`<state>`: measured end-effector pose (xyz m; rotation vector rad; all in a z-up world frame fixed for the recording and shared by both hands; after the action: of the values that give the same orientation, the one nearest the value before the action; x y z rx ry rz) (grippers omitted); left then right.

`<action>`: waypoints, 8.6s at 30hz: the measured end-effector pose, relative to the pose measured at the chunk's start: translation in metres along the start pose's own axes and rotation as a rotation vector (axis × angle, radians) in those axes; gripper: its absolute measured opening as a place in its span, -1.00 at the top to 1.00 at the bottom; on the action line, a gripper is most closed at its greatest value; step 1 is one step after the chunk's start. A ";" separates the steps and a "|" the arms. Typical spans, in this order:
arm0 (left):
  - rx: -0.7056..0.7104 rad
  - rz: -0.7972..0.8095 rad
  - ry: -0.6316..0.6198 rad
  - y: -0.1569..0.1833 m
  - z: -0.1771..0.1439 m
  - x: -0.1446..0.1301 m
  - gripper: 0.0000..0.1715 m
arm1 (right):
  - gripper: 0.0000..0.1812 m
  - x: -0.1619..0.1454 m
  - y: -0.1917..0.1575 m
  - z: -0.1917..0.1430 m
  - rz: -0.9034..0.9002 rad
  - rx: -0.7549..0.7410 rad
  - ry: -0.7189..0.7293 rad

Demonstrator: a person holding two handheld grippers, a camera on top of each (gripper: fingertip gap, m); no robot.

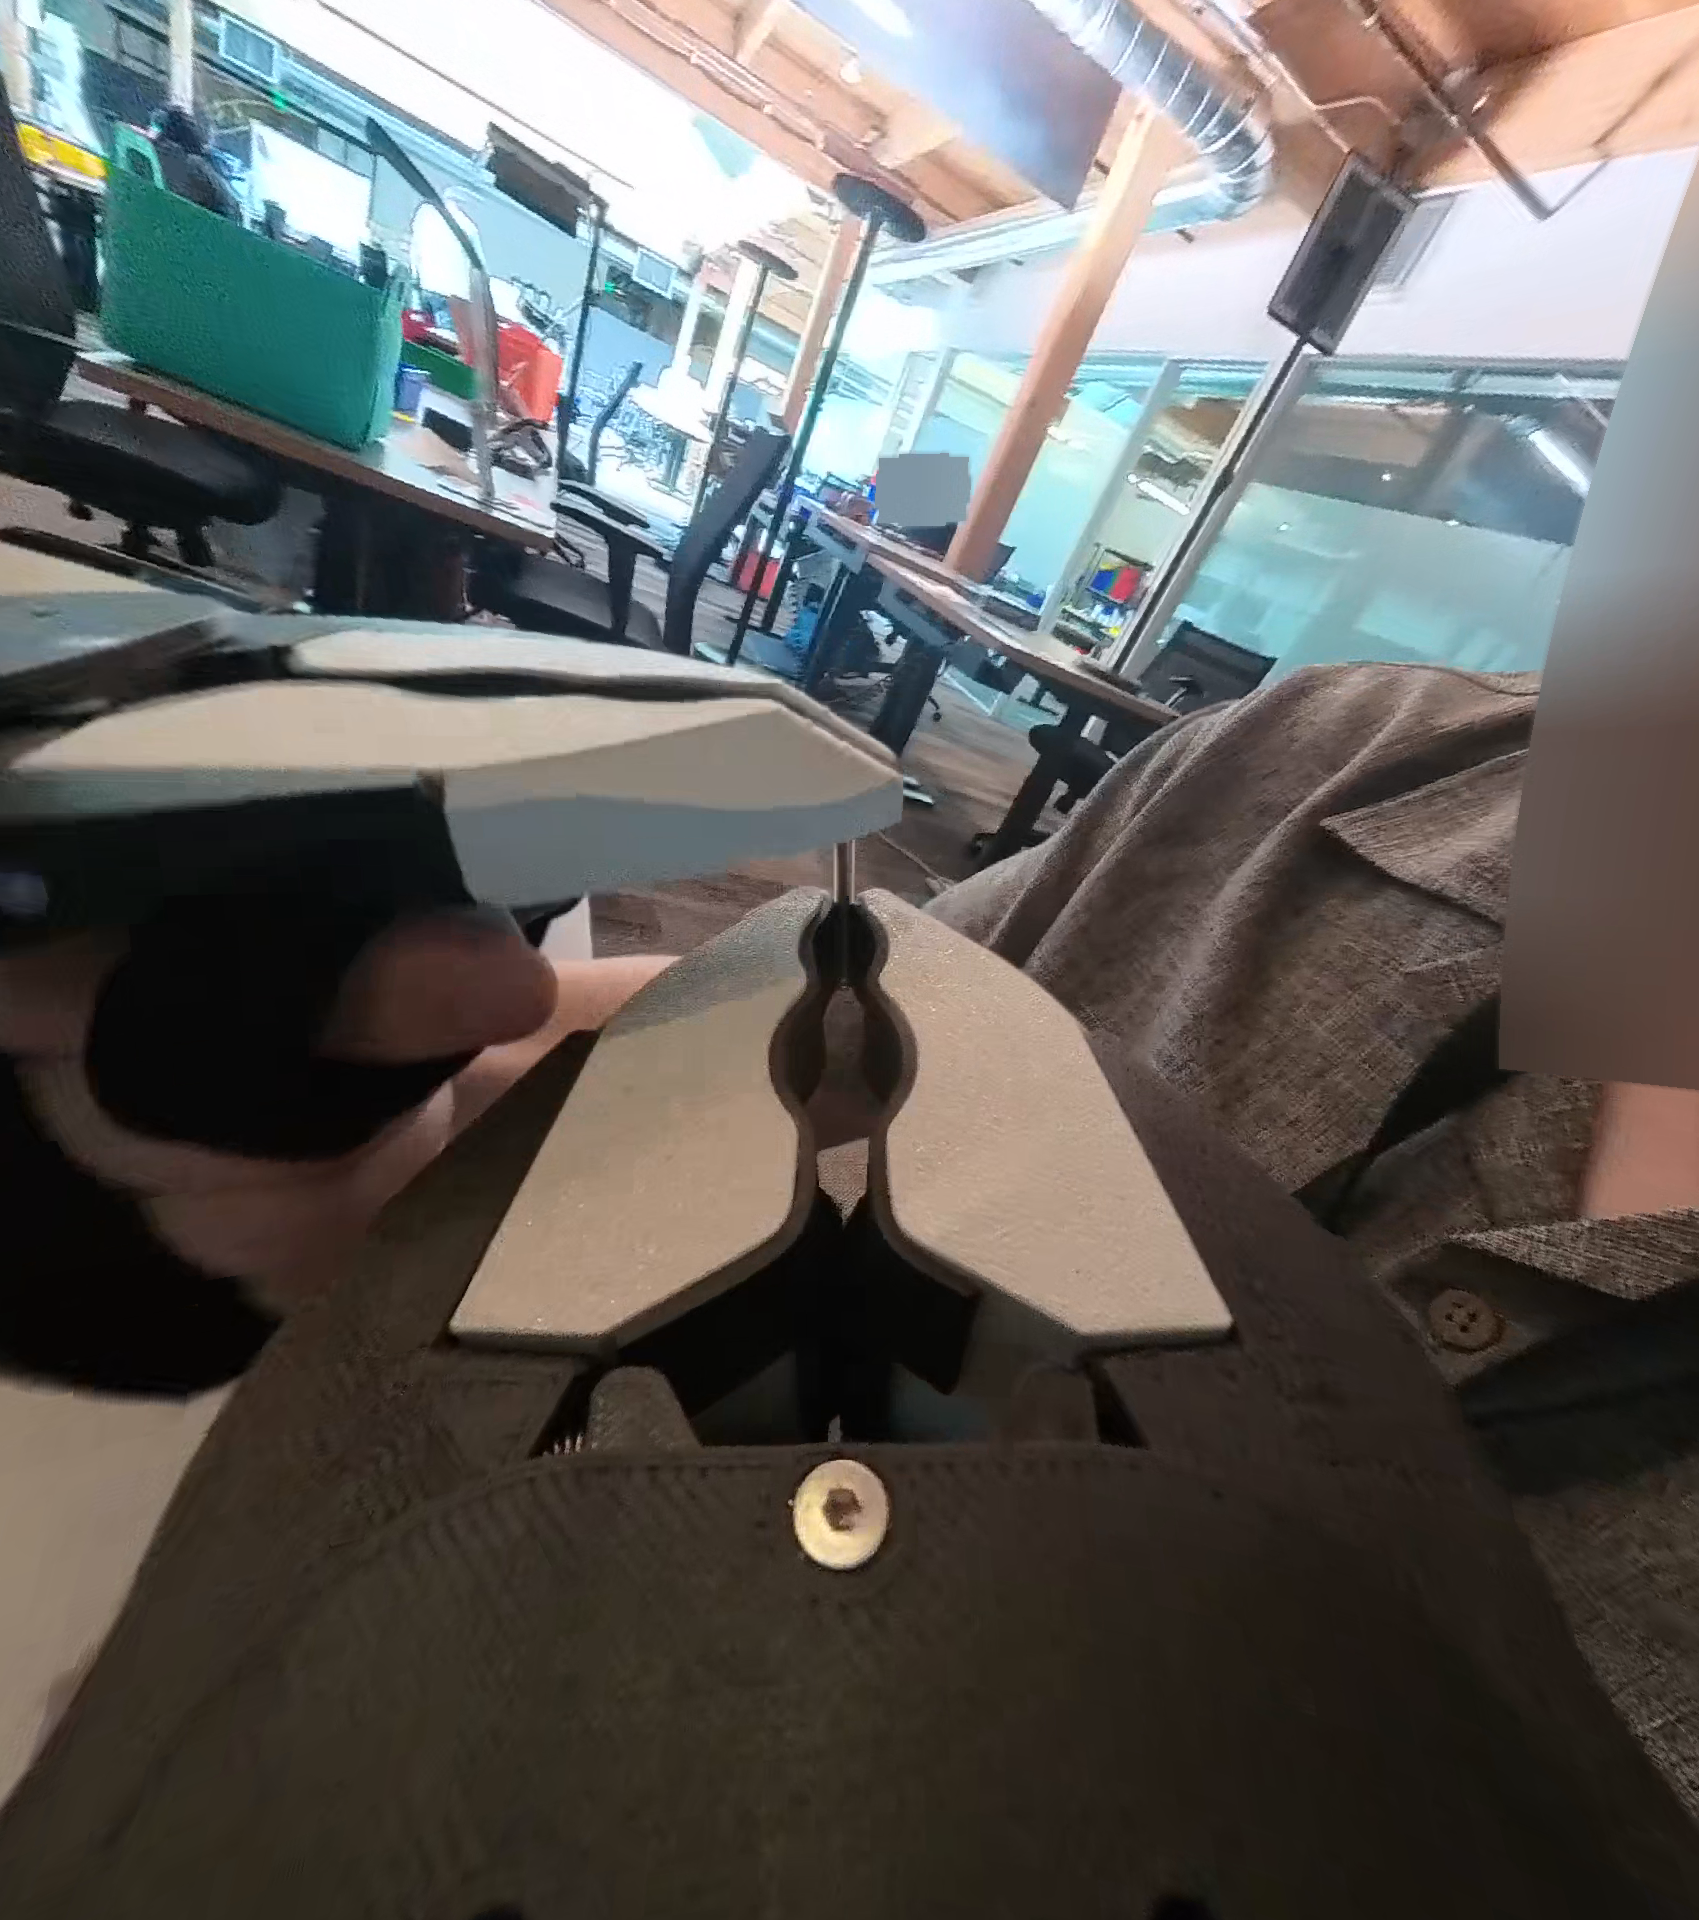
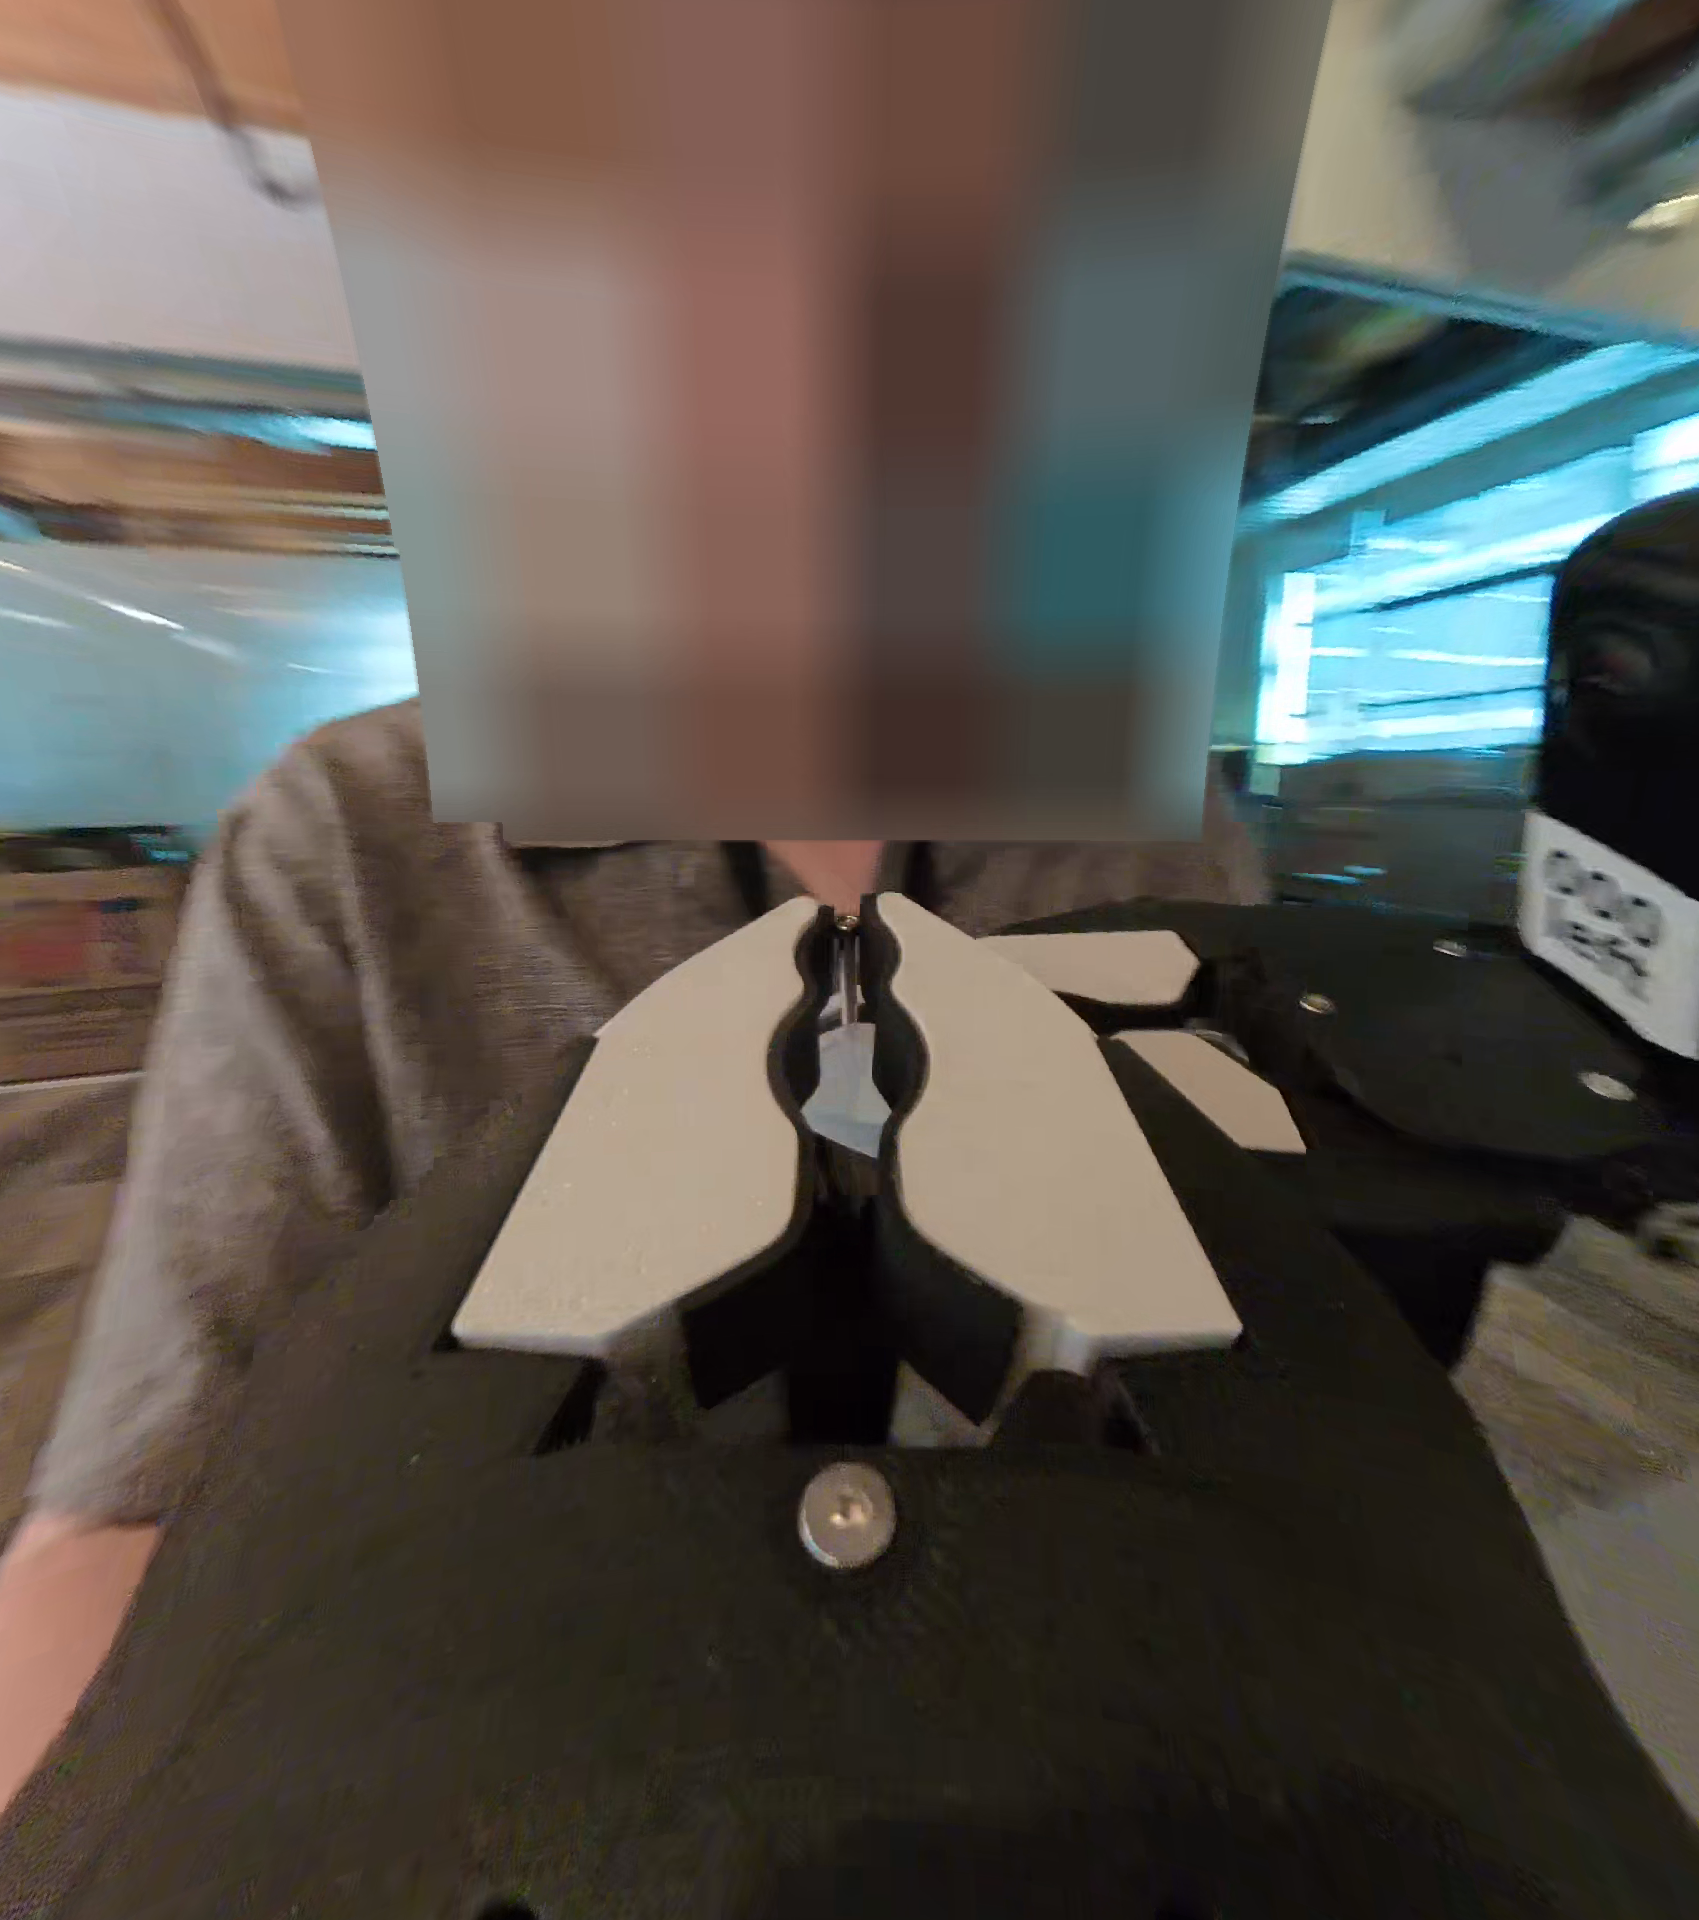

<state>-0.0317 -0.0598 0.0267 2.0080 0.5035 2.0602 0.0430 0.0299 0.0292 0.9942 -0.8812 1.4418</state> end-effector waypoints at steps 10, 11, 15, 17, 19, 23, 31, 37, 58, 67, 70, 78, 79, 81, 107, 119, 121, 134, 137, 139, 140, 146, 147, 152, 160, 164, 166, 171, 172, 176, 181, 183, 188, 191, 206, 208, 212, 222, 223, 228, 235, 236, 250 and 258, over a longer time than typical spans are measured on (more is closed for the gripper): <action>0.017 -0.023 0.009 -0.005 0.000 -0.004 0.98 | 0.94 -0.014 0.008 -0.007 -0.039 0.077 0.127; 0.017 -0.028 0.010 -0.006 -0.001 -0.003 0.98 | 0.92 -0.015 0.006 -0.008 -0.027 0.045 0.130; 0.028 -0.026 0.016 -0.006 -0.001 -0.002 0.98 | 0.65 -0.012 0.001 -0.010 -0.003 -0.042 0.129; 0.040 -0.023 0.024 -0.006 -0.002 0.000 0.98 | 0.56 -0.010 -0.002 -0.013 -0.013 -0.081 0.142; 0.068 -0.014 0.031 -0.006 -0.005 0.002 0.98 | 0.52 -0.007 -0.009 -0.018 -0.060 -0.190 0.175; 0.307 0.058 0.059 -0.012 -0.019 0.008 0.98 | 0.53 -0.003 -0.041 -0.018 -0.268 -0.772 0.260; 0.780 0.224 0.042 -0.021 -0.029 0.006 0.98 | 0.64 -0.013 -0.055 0.048 -0.556 -1.835 -0.035; 0.869 0.307 0.037 -0.016 -0.027 0.006 0.98 | 0.67 -0.020 -0.031 0.064 -0.608 -1.975 -0.197; 0.864 0.342 0.024 -0.014 -0.027 0.006 0.97 | 0.87 -0.021 -0.024 0.054 -0.571 -1.939 -0.137; 0.856 0.348 0.024 -0.014 -0.027 0.006 0.98 | 0.94 -0.021 -0.023 0.054 -0.558 -1.924 -0.126; 0.855 0.350 0.023 -0.013 -0.026 0.005 0.98 | 0.94 -0.021 -0.024 0.054 -0.554 -1.921 -0.123; 0.583 0.238 0.049 -0.013 -0.028 0.009 0.98 | 0.95 -0.008 -0.038 0.036 -0.421 -1.511 -0.100; 0.519 0.198 0.057 -0.013 -0.028 0.011 0.98 | 0.95 -0.004 -0.040 0.030 -0.390 -1.405 -0.081; 0.404 0.146 0.053 -0.011 -0.027 0.011 0.98 | 0.96 0.002 -0.040 0.019 -0.333 -1.160 -0.087; 0.204 -0.007 0.024 -0.007 -0.013 0.005 0.98 | 0.95 -0.007 0.014 -0.022 -0.095 -0.064 0.148; 0.353 0.057 0.000 -0.008 -0.015 0.006 0.98 | 0.95 -0.005 0.007 -0.029 -0.121 -0.175 0.123; 0.375 0.068 -0.007 -0.008 -0.015 0.007 0.98 | 0.95 -0.004 0.007 -0.029 -0.124 -0.176 0.123; 0.385 0.059 -0.012 -0.012 -0.018 0.006 0.97 | 0.95 0.002 0.003 -0.035 -0.164 -0.234 0.154; 0.397 0.066 -0.013 -0.012 -0.020 0.006 0.97 | 0.95 0.006 -0.011 -0.040 -0.212 -0.335 0.169; 0.415 0.077 -0.011 -0.011 -0.023 0.008 0.98 | 0.95 0.011 -0.029 -0.045 -0.250 -0.515 0.173; 0.425 0.085 -0.009 -0.011 -0.024 0.009 0.98 | 0.95 0.012 -0.042 -0.046 -0.274 -0.625 0.153; 0.447 0.091 -0.005 -0.013 -0.029 0.011 0.98 | 0.95 0.018 -0.123 -0.039 -0.423 -1.171 0.148; 0.446 0.090 -0.006 -0.013 -0.028 0.011 0.98 | 0.95 0.017 -0.132 -0.036 -0.444 -1.223 0.157; 0.529 0.131 -0.009 -0.014 -0.032 0.012 0.98 | 0.95 0.003 -0.154 -0.022 -0.520 -1.497 0.148; 0.828 0.289 -0.010 -0.026 -0.042 0.023 0.98 | 0.95 -0.011 -0.148 -0.008 -0.443 -2.292 -0.134; 0.806 0.305 -0.004 -0.033 -0.035 0.031 0.98 | 0.95 0.005 -0.131 -0.052 -0.213 -2.402 -0.247; 0.803 0.311 0.002 -0.036 -0.035 0.036 0.98 | 0.95 0.011 -0.126 -0.087 -0.039 -2.415 -0.271; 0.797 0.307 0.010 -0.044 -0.037 0.042 0.98 | 0.95 0.001 -0.120 -0.172 0.515 -2.446 -0.339; 0.797 0.304 0.008 -0.046 -0.037 0.041 0.98 | 0.95 -0.002 -0.119 -0.183 0.568 -2.450 -0.344; 0.790 0.279 0.007 -0.051 -0.039 0.038 0.98 | 0.95 -0.017 -0.115 -0.213 0.874 -2.444 -0.391; 0.789 0.282 0.004 -0.051 -0.041 0.038 0.98 | 0.94 -0.031 -0.111 -0.238 1.097 -2.382 -0.380; 0.789 0.285 0.003 -0.050 -0.041 0.038 0.98 | 0.94 -0.032 -0.110 -0.241 1.102 -2.376 -0.368; 0.789 0.292 0.008 -0.047 -0.043 0.040 0.98 | 0.93 -0.035 -0.109 -0.243 1.150 -2.349 -0.349; 0.788 0.296 0.009 -0.046 -0.043 0.040 0.98 | 0.93 -0.035 -0.108 -0.244 1.174 -2.334 -0.339; 0.791 0.302 0.014 -0.044 -0.046 0.042 0.98 | 0.79 -0.031 -0.110 -0.244 1.213 -2.345 -0.329; 0.790 0.302 0.015 -0.044 -0.046 0.043 0.98 | 0.75 -0.031 -0.112 -0.244 1.222 -2.342 -0.318; 0.789 0.302 0.014 -0.044 -0.046 0.042 0.98 | 0.45 -0.032 -0.116 -0.245 1.268 -2.340 -0.248; 0.788 0.300 0.015 -0.045 -0.046 0.042 0.98 | 0.67 -0.025 -0.116 -0.240 1.267 -2.295 -0.158; 0.788 0.300 0.016 -0.045 -0.046 0.042 0.98 | 0.69 -0.024 -0.115 -0.240 1.264 -2.293 -0.156; 0.791 0.303 0.015 -0.045 -0.046 0.042 0.98 | 0.93 -0.020 -0.114 -0.238 1.248 -2.281 -0.158; 0.791 0.303 0.015 -0.045 -0.046 0.042 0.98 | 0.93 -0.022 -0.114 -0.238 1.272 -2.280 -0.183; 0.792 0.304 0.015 -0.045 -0.046 0.042 0.98 | 0.93 -0.022 -0.115 -0.238 1.272 -2.276 -0.180; 0.784 0.311 0.024 -0.043 -0.048 0.043 0.98 | 0.93 -0.021 -0.111 -0.236 1.265 -2.288 -0.232; 0.782 0.311 0.021 -0.043 -0.047 0.043 0.98 | 0.67 -0.019 -0.111 -0.236 1.256 -2.302 -0.219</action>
<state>-0.0841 -0.0081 0.0492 2.6130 1.2228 2.2856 0.1307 0.2524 -0.0762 -1.3762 -2.3974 0.1728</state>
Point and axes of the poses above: each gripper's, where its closed fingertips meet, z out along the fingers, x out of its top, y = z × x across the jaws, the point moved 10 cm from there along -z, back along the fingers, and after that the axes turned 6 degrees about x, right-handed, at the moved point
